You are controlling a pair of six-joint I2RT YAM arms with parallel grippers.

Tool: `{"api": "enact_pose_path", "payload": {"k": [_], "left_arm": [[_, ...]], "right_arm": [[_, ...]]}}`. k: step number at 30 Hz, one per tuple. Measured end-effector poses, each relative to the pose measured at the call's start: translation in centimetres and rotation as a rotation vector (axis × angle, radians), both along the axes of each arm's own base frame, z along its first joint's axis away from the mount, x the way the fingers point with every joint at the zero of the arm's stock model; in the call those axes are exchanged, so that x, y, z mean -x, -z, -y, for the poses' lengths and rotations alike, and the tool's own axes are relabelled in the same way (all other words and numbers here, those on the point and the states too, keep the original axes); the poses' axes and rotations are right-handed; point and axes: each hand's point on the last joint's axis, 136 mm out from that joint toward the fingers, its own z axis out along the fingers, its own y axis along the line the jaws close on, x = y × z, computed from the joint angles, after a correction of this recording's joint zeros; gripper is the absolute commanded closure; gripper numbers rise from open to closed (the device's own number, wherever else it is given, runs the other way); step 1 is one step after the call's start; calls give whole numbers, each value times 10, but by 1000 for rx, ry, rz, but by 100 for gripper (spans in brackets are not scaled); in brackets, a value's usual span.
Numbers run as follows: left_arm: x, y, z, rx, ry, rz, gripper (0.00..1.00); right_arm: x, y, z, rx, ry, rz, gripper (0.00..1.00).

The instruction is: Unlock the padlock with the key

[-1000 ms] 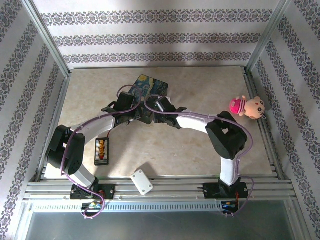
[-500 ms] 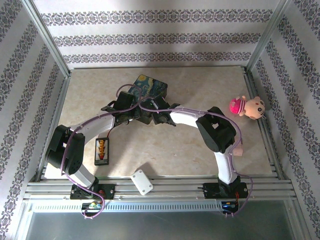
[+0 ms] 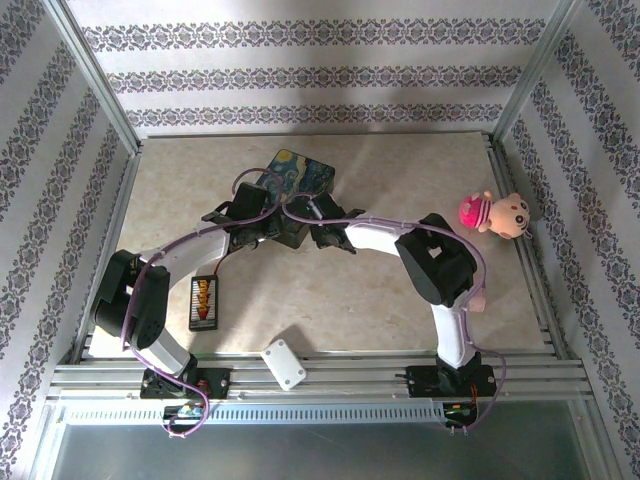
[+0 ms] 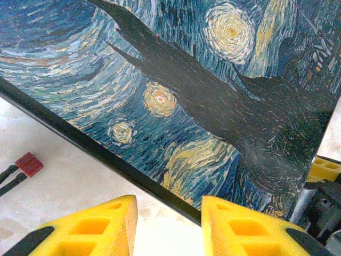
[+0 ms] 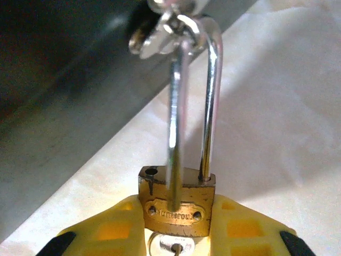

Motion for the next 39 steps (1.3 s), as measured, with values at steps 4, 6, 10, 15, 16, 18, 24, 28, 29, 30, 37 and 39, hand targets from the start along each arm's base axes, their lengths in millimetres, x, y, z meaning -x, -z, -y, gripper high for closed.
{"api": "enact_pose_path", "payload": {"k": [4,6,10,15,16,18,24,28,29,30,37,39], "left_arm": [[0,0,0,0,-1,0,65],[1,-1,-1,-1,-1,0,65],[9,2,-5,-13,-2,-26,63],[17,-11,-8,-12,3,-18,39],[18,-19,-9,-9,3,0,32],[18,-36,-12,-8,0,47,20],[4,-52,-16,-63,3,100,6],[-7,-27,-13,-117,28,44,2],[-8,-17,-13,-135,34,19,3],[-8,-9,-14,-154,41,-1,4],[-11,1,-19,-219,56,-27,18],[-11,1,-19,-222,61,-26,21]], "right_arm": [[1,-6,2,-68,4,-11,97],[2,-8,1,-99,4,-21,98],[2,-12,1,-148,6,-41,100],[-1,-18,6,-187,7,-56,100],[0,-19,6,-194,1,-59,100],[2,-21,6,-207,-19,-65,100],[14,-27,-1,-250,-79,-88,100],[25,-29,-4,-278,-111,-114,100],[28,-30,-4,-285,-117,-120,100],[31,-31,-4,-292,-122,-126,100],[46,-41,-3,-390,-132,-171,100],[48,-42,-3,-436,-126,-188,100]]}}
